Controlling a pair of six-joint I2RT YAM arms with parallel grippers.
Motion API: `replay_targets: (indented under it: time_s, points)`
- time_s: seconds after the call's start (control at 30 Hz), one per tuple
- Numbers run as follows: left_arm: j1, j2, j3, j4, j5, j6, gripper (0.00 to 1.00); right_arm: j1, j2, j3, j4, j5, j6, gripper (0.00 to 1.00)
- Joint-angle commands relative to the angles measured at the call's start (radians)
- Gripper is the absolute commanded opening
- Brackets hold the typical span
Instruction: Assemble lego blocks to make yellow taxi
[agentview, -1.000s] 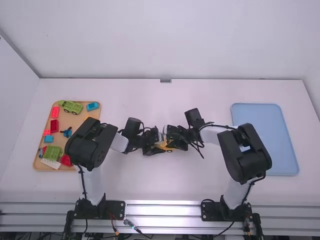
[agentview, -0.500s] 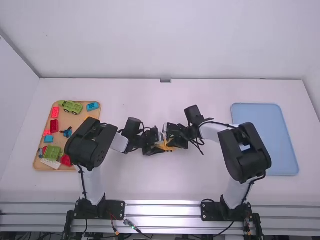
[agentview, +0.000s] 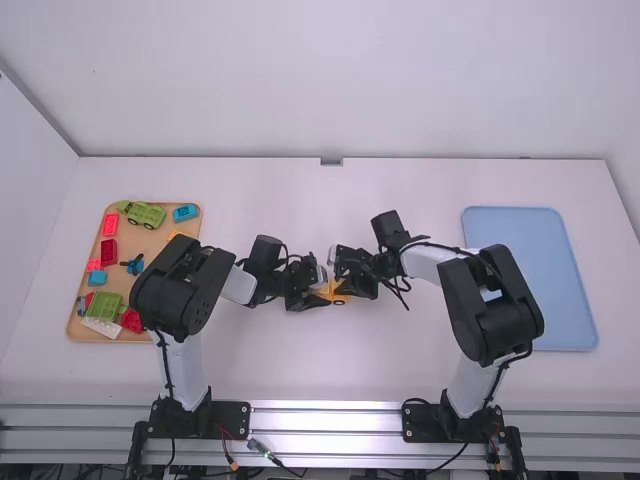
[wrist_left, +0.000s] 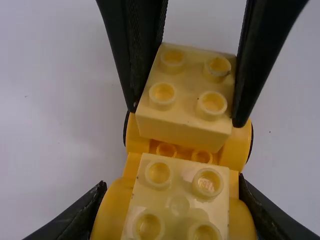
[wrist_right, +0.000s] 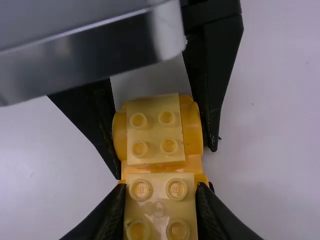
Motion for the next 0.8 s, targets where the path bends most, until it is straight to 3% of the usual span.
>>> replay_targets:
  time_s: [0.0, 0.77]
  points:
    - [-0.004, 0.013, -0.016, -0.029, -0.004, -0.009, 0.33, 0.018, 0.020, 0.019, -0.008, -0.020, 0.002, 0.33]
    - [-0.003, 0.013, -0.033, -0.024, 0.004, 0.019, 0.34, 0.037, 0.021, 0.017, 0.008, 0.013, 0.003, 0.30]
